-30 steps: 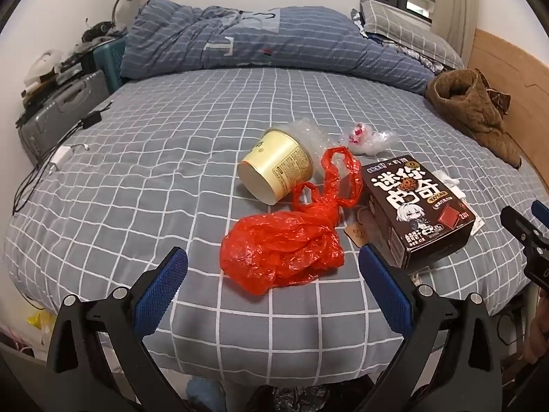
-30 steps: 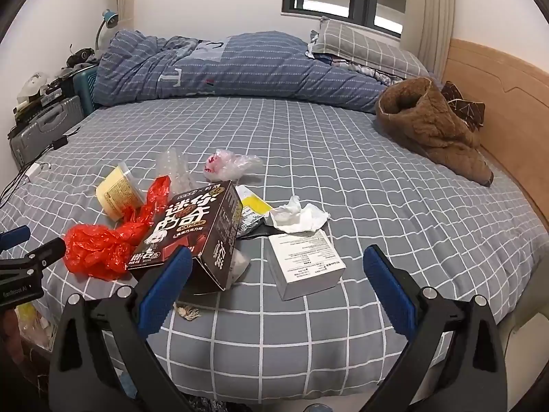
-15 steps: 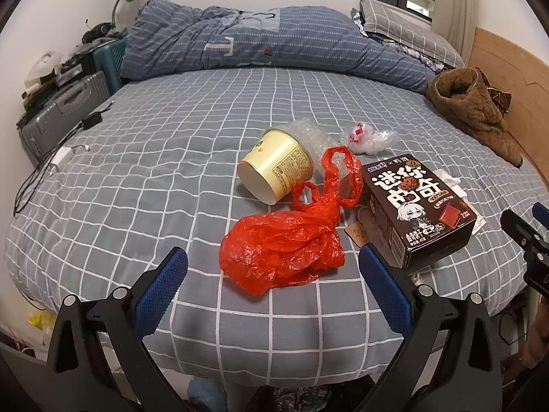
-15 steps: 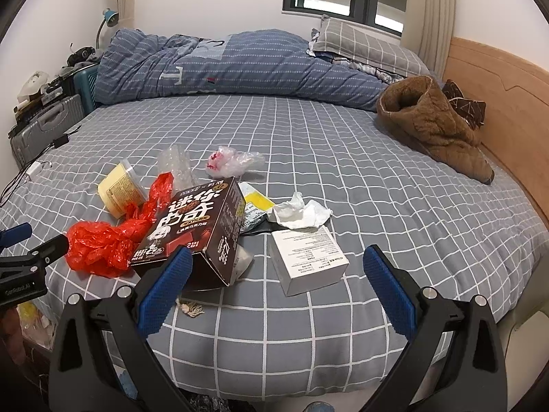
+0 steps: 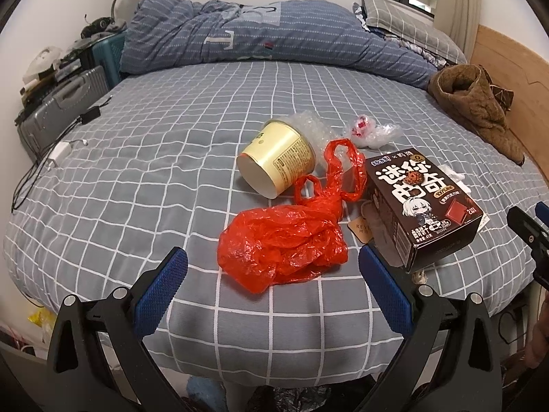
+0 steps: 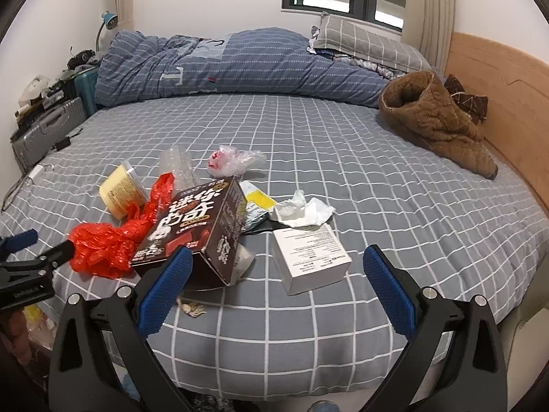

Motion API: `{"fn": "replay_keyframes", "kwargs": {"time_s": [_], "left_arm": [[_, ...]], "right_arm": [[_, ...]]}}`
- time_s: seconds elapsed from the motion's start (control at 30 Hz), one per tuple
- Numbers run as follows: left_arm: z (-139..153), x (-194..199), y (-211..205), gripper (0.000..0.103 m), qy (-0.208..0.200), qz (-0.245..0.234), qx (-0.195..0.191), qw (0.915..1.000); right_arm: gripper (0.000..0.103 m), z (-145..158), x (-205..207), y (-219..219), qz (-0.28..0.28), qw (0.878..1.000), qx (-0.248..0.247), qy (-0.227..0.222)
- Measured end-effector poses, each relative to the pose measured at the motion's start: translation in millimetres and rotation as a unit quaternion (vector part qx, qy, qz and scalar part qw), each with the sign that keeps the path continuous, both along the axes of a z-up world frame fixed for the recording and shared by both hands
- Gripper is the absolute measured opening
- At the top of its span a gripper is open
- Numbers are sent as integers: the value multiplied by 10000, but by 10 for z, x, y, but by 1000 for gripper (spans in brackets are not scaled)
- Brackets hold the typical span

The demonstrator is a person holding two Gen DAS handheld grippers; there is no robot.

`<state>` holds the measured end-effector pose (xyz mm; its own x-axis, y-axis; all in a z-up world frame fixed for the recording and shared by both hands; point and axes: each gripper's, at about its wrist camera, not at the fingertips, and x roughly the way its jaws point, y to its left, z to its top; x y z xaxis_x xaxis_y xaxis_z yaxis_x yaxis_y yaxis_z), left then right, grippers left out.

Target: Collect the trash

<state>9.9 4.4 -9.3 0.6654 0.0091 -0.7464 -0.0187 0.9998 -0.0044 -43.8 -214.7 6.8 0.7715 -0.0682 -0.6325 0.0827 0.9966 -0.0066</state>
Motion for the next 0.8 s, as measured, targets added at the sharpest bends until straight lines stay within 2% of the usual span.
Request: {"fn": "replay_keyframes", "kwargs": {"time_s": [0.8], "left_arm": [[39, 22, -15, 97, -20, -27, 2, 10000]], "right_arm": [[96, -24, -26, -3, 54, 10000, -60, 40]]}}
